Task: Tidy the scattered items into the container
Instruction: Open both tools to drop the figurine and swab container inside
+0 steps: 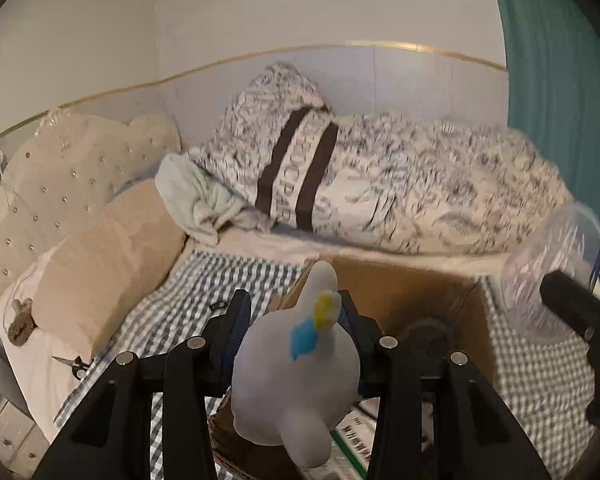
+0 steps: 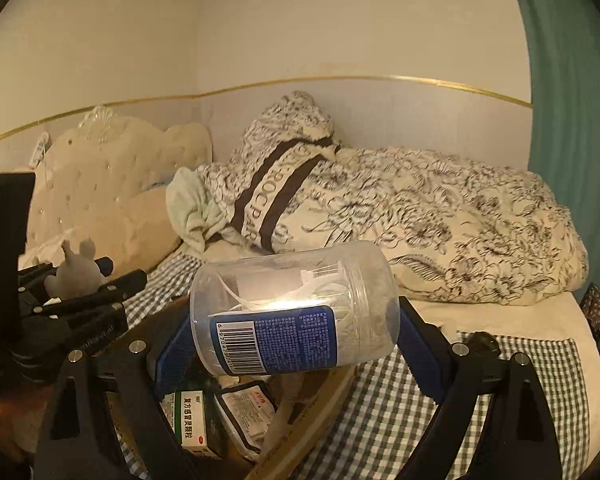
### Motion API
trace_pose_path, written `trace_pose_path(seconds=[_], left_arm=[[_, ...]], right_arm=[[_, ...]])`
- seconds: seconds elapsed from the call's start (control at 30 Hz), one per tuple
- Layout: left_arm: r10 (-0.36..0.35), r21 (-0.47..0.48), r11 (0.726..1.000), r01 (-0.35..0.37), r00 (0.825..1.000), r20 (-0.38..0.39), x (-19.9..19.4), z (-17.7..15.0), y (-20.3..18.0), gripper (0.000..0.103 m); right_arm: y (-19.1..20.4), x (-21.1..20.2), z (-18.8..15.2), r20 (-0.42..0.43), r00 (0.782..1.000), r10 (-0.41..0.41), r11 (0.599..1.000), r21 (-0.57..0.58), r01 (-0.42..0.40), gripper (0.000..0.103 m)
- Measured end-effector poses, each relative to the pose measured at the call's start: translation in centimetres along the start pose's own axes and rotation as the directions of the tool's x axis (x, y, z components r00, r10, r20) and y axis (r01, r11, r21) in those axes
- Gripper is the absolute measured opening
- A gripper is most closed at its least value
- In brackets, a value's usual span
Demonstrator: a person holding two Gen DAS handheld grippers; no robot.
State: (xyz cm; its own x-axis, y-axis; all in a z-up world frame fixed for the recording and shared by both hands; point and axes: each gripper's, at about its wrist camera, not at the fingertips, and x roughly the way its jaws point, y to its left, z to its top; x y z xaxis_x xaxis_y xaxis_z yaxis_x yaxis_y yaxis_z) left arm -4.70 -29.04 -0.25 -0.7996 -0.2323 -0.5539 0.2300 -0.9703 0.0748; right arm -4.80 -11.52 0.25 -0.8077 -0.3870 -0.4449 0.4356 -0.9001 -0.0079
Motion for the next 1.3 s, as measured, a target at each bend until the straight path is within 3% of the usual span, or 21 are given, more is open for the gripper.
trace_pose_path(seconds=[0.33, 0.77, 0.87, 0.93, 1.03, 1.3], left_arm=[[-0.043, -0.038, 0.999, 0.039, 0.992, -0.121, 5.6, -2.2, 1.3, 0.044], [-0.055, -0.054, 0.997, 0.047, 0.985, -0.165, 8.1, -2.3, 1.1, 0.046], [-0.041, -0.045, 0.998, 0.034, 0.984, -0.172, 8.1, -2.1, 1.0, 0.056], [-0.041, -0.046, 0.998, 0.034, 0.985, -0.165, 7.9, -1.9, 0.9, 0.073], [-0.041, -0.059, 0.998, 0.033, 0.989, -0.145, 7.2, -1.4, 1.0, 0.087], [-0.017, -0.068, 0.998, 0.011, 0.996, -0.086, 4.4, 0.4, 0.5, 0.094]], right_arm=[[2.4, 5.8, -2.1, -0.094, 0.995, 0.026, 0.999, -0.037, -0.029, 0.09], [2.3, 9.2, -4.0, -0.186, 0.982, 0.008, 0.998, -0.054, -0.019, 0.091], [2.3, 9.3, -4.1, -0.191, 0.982, 0.01, 0.998, -0.055, -0.021, 0.091], [2.4, 9.0, -4.0, -0.179, 0.984, 0.005, 0.998, -0.062, -0.017, 0.092], [2.5, 8.2, -3.7, -0.154, 0.988, -0.002, 0.997, -0.075, -0.01, 0.097], [1.5, 5.2, -2.6, -0.099, 0.995, -0.019, 0.998, -0.066, 0.013, 0.097]])
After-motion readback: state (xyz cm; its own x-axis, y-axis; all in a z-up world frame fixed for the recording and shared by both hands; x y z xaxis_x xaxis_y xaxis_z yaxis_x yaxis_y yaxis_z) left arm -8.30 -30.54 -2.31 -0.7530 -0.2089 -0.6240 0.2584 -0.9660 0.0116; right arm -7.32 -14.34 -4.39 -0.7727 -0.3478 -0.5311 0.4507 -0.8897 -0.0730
